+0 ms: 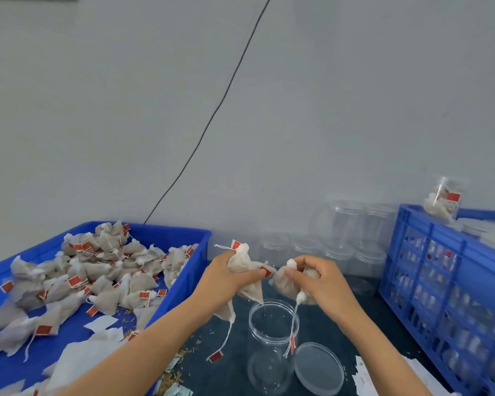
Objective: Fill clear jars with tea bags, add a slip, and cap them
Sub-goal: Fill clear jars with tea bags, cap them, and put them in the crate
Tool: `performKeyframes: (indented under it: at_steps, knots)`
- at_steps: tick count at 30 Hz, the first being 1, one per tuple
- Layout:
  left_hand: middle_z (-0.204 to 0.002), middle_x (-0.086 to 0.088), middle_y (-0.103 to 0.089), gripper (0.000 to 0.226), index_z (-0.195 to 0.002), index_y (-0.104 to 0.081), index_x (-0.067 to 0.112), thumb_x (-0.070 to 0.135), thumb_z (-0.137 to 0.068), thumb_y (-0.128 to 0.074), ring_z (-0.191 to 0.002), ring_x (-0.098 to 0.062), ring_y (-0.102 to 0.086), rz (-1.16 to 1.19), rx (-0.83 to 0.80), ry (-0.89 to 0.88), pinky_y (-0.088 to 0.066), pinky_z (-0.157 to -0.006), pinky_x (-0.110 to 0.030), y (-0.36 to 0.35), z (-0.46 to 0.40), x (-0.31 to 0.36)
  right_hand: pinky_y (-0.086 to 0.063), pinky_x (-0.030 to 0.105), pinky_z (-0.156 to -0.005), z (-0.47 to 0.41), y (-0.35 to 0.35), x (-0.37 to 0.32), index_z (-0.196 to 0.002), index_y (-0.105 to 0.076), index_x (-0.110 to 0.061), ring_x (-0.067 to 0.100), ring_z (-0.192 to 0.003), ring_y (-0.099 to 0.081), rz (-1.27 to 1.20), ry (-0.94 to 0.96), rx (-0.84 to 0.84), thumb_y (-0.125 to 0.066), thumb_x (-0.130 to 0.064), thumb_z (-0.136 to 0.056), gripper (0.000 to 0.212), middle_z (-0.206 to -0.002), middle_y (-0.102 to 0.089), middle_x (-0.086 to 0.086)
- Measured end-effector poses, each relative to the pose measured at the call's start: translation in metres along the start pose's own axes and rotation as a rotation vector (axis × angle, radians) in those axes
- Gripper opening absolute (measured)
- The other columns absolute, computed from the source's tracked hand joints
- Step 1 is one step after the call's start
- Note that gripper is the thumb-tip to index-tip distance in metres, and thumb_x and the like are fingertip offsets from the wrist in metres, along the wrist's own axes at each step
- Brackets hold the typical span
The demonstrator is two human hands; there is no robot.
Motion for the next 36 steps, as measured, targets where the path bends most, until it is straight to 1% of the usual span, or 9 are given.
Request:
performKeyframes:
  at_steps: [2,7,12,16,21,25,28,32,36]
  knots:
    - [-0.065,0.013,-0.058,0.032,-0.083,-0.055,0.022,0.043,-0.075,-0.078,-0.056,0.005,-0.056,0.084,0.039,0.008,-0.040,-0.050,-0.009,0.000,0.001,-0.005,-0.048,0.016,-0.050,-0.001,-0.002,0.003,-0.080,-0.070,-0.021,0.000,-0.057,-0.063,0.056,-0.001,-0.008,-0.070,-0.022,-0.086,0.006,-0.066,-0.069,-0.007]
    - [-0.076,0.004,-0.059,0.032,-0.089,-0.057,0.019,0.040,-0.075,-0.078,-0.064,-0.007,-0.056,0.168,0.113,0.043,-0.042,-0.049,-0.009,0.000,0.007,-0.022,-0.040,0.008,-0.047,0.001,-0.009,0.016,-0.081,-0.070,-0.023,-0.005,-0.053,-0.060,0.142,-0.044,-0.103,-0.071,-0.027,-0.085,0.006,-0.066,-0.069,-0.015]
    - [-0.076,0.003,-0.062,0.034,-0.093,-0.060,0.021,0.042,-0.072,-0.077,-0.065,-0.005,-0.062,0.263,0.100,0.081,-0.044,-0.049,-0.009,-0.001,0.012,-0.034,-0.043,0.009,-0.052,0.004,-0.015,0.025,-0.081,-0.070,-0.026,-0.003,-0.059,-0.063,0.226,-0.094,-0.187,-0.069,-0.029,-0.086,0.006,-0.069,-0.069,-0.015]
    - [-0.088,0.001,-0.064,0.031,-0.097,-0.057,0.027,0.040,-0.076,-0.076,-0.078,-0.012,-0.063,0.253,0.073,0.110,-0.045,-0.051,-0.009,-0.007,0.013,-0.042,-0.045,0.014,-0.063,0.009,-0.019,0.035,-0.091,-0.067,-0.031,0.000,-0.079,-0.064,0.293,-0.137,-0.202,-0.067,-0.029,-0.088,0.003,-0.092,-0.066,-0.013]
    - [-0.085,0.000,-0.065,0.030,-0.095,-0.059,0.023,0.039,-0.076,-0.076,-0.076,-0.012,-0.064,0.288,0.075,0.102,-0.046,-0.052,-0.009,-0.011,0.013,-0.046,-0.047,0.021,-0.062,0.012,-0.011,0.045,-0.096,-0.070,-0.022,0.014,-0.083,-0.064,-0.187,-0.296,-0.015,-0.060,-0.021,-0.093,0.010,-0.096,-0.068,0.000]
    - [-0.090,0.001,-0.065,0.028,-0.098,-0.056,0.026,0.038,-0.079,-0.074,-0.081,-0.013,-0.064,0.292,0.077,0.116,-0.045,-0.053,-0.010,-0.012,0.014,-0.048,-0.053,0.026,-0.063,0.011,-0.009,0.042,-0.107,-0.067,-0.011,0.014,-0.077,-0.064,-0.613,-0.327,-0.081,-0.066,-0.003,-0.083,0.025,-0.101,-0.067,0.009]
    - [-0.094,0.001,-0.064,0.031,-0.102,-0.056,0.027,0.038,-0.079,-0.074,-0.084,-0.012,-0.064,0.293,0.074,0.125,-0.044,-0.056,-0.010,-0.012,0.015,-0.051,-0.057,0.028,-0.072,0.012,-0.007,0.043,-0.106,-0.069,-0.016,0.020,-0.091,-0.065,-0.441,-0.316,-0.080,-0.077,0.008,-0.070,0.045,-0.109,-0.062,0.006]
    - [-0.094,0.000,-0.064,0.038,-0.106,-0.056,0.023,0.040,-0.078,-0.074,-0.083,-0.013,-0.062,0.278,0.071,0.127,-0.044,-0.061,-0.016,-0.014,0.015,-0.053,-0.048,0.021,-0.058,0.013,0.000,0.036,-0.090,-0.068,-0.025,0.015,-0.087,-0.059,-0.096,-0.235,0.091,-0.082,-0.005,-0.070,0.032,-0.099,-0.061,-0.006]
    - [-0.092,0.000,-0.063,0.033,-0.099,-0.055,0.026,0.041,-0.077,-0.074,-0.082,-0.013,-0.062,0.290,0.074,0.116,-0.044,-0.062,-0.017,-0.014,0.014,-0.052,-0.048,0.024,-0.058,0.010,0.000,0.035,-0.087,-0.061,-0.022,0.020,-0.086,-0.066,-0.036,-0.185,0.158,-0.080,-0.017,-0.075,0.023,-0.097,-0.062,-0.003]
Point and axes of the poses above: each hand's wrist, its own z-axis away from the middle knuckle, its own y-axis out of the back of the hand, x = y × z, the point moved 6 cm from there along -z, towards the middle knuckle
